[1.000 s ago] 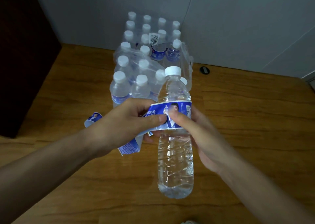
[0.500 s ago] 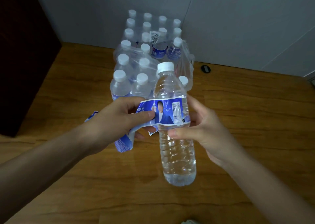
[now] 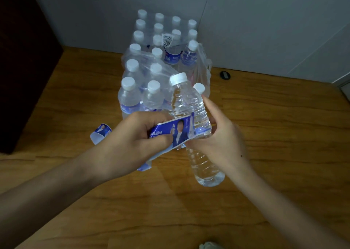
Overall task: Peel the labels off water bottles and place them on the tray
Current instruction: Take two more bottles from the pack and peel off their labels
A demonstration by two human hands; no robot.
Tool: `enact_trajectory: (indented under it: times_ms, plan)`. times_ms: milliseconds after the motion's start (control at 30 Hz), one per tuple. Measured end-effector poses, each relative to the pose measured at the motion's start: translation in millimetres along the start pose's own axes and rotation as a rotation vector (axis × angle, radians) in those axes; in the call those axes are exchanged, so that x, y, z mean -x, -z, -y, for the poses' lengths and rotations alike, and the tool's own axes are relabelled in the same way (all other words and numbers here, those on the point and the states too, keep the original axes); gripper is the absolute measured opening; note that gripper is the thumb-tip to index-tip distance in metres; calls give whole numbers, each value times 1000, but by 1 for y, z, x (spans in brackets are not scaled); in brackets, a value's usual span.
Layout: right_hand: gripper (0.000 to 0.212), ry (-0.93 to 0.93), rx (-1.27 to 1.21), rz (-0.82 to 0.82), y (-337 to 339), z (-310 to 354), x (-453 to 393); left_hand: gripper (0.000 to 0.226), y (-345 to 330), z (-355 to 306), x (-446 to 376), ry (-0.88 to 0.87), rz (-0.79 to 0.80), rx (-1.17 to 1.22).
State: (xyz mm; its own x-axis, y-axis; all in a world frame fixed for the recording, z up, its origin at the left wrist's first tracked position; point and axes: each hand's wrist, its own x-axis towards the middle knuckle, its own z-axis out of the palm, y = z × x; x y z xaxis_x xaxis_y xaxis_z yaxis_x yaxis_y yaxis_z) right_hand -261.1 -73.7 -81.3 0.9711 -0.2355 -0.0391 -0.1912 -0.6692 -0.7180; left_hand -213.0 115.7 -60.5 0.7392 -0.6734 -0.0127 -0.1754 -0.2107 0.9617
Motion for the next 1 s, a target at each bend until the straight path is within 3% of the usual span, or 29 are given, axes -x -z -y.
enact_trajectory:
  times_ms: [167,333,467,533,633,800,1000]
  plan:
    - [97,-88,-72,-45,7,-10,-9,30,5,-4,6,-68,-27,5]
    - [102,-136,-181,-40,16,-16,-7,16,15,13,5,85,-74,-69]
    - [102,-130,-201,-16,15,-19,-3,21,30,35,7,245,140,-304]
    - [99,-132,-211,-8,9,-20,-3,19,30,45,12,275,257,-576]
    - [93,-124,-223,-9,-2,-22,-3,3,22,60,23,124,281,-939]
    - [86,-87,-230,13,-21,-25,-2,30,1,103,39,-138,225,-1056]
    - [83,-39,-179,34,-44,-34,0,47,-26,139,55,-146,318,-1102]
